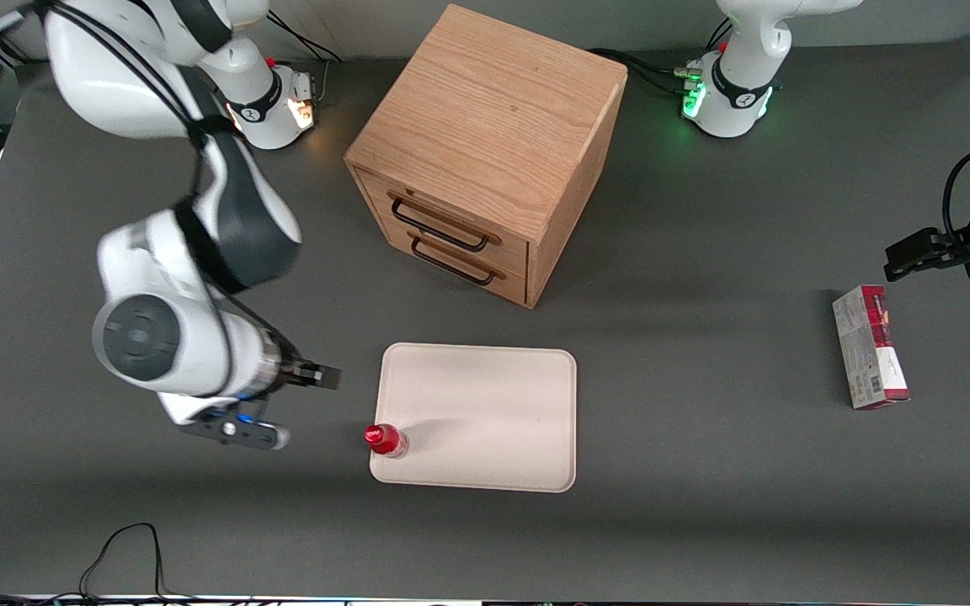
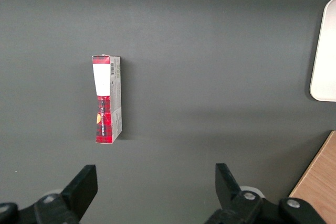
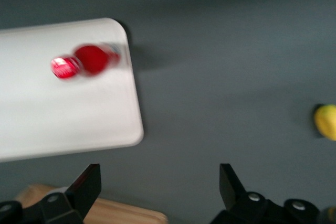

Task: Place coke bottle on tray

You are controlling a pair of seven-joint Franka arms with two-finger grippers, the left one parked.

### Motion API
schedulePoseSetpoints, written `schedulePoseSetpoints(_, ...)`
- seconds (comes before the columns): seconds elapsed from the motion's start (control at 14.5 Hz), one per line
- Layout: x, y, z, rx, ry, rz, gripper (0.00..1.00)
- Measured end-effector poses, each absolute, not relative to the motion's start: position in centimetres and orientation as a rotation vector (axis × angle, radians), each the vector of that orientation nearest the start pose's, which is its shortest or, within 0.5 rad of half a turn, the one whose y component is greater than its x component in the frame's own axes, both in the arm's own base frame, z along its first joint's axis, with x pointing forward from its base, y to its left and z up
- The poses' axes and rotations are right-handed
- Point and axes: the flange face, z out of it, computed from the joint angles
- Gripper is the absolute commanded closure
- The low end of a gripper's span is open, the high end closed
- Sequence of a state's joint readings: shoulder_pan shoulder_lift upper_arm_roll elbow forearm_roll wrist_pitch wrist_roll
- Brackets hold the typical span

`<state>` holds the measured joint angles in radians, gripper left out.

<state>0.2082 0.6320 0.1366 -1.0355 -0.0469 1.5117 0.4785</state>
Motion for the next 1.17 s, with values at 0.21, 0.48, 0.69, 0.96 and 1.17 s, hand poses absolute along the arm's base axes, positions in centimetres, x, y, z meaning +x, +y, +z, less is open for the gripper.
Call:
schedulePoseSetpoints(0.21, 64.3, 13.5, 50.9, -3.157, 0.031, 0.276, 0.0)
schedulePoseSetpoints(0.48, 57.0, 5.6, 56.8, -3.161, -0.143, 0.236, 0.0)
schedulePoseSetpoints(0.69, 54.7, 3.3, 58.7, -3.154, -0.141, 0.2, 0.0)
schedulePoseSetpoints(0.96, 54.8, 5.0, 58.3, -3.138, -0.183, 0.193, 0.0)
schedulePoseSetpoints(1.17, 54.8, 5.3, 58.3, -3.137, -0.19, 0.187, 0.0)
